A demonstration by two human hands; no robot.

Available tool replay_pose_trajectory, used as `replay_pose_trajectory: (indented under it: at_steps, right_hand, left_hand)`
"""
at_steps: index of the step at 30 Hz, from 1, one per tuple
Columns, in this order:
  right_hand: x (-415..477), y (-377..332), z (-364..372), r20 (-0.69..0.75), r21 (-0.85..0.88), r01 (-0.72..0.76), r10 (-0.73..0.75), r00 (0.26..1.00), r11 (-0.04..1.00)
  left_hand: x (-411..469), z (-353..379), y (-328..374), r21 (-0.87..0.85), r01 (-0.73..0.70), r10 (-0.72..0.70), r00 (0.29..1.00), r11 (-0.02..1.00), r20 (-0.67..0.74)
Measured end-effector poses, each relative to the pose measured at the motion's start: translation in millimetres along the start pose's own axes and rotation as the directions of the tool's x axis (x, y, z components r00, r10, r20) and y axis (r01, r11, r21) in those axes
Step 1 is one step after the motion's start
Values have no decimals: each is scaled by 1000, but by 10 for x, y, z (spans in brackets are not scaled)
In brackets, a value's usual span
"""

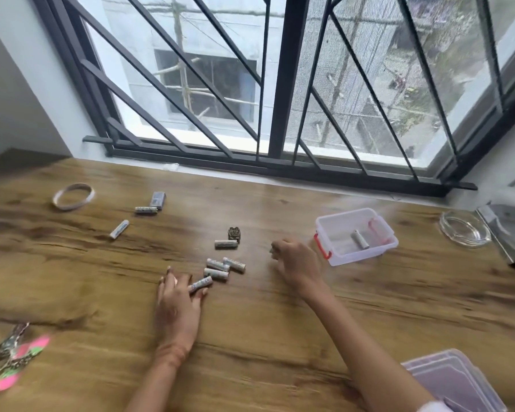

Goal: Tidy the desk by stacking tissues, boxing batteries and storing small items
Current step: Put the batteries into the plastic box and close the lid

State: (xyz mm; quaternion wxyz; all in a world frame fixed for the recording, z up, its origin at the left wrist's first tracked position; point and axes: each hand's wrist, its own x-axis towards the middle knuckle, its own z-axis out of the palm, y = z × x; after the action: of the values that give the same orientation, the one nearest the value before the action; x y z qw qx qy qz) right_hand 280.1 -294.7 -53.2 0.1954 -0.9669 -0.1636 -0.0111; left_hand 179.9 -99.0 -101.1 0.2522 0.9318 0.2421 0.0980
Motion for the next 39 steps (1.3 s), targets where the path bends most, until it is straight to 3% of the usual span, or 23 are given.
replay_pose_trajectory:
  at_steps: [8,16,20,22,27,34,39]
  right_hand:
    - [-206,31,-1,-150,145,-51,72,986,988]
    - [-261,195,-203,-252,328,-73,161,954,942]
    - [-331,296,-318,-287,363,-87,200,937,928]
    - [-369,344,-358,-298,379,-98,222,929,920]
    - [-363,497,-502,-315,427,-124,276,908,896]
    - [-179,855,-846,-357,429,-242,409,839,870]
    - [125,1217,-981,-227,396,-410,520,824,822]
  left_hand:
    - [-12,-79,10,-45,-126,123,991,991,-61]
    - [-24,-245,231,-146,-110,85,982,983,-168]
    - [-50,-191,264,-112,60,-76,987,992,-141]
    - [-88,-175,273,-122,65,-82,987,990,-138]
    - [-48,-182,558,-168,-8,-13,993,986,-122]
    - [172,-2,1443,-279,-212,210,977,936,-38]
    - [190,321,2105,-346,-265,298,953,900,47]
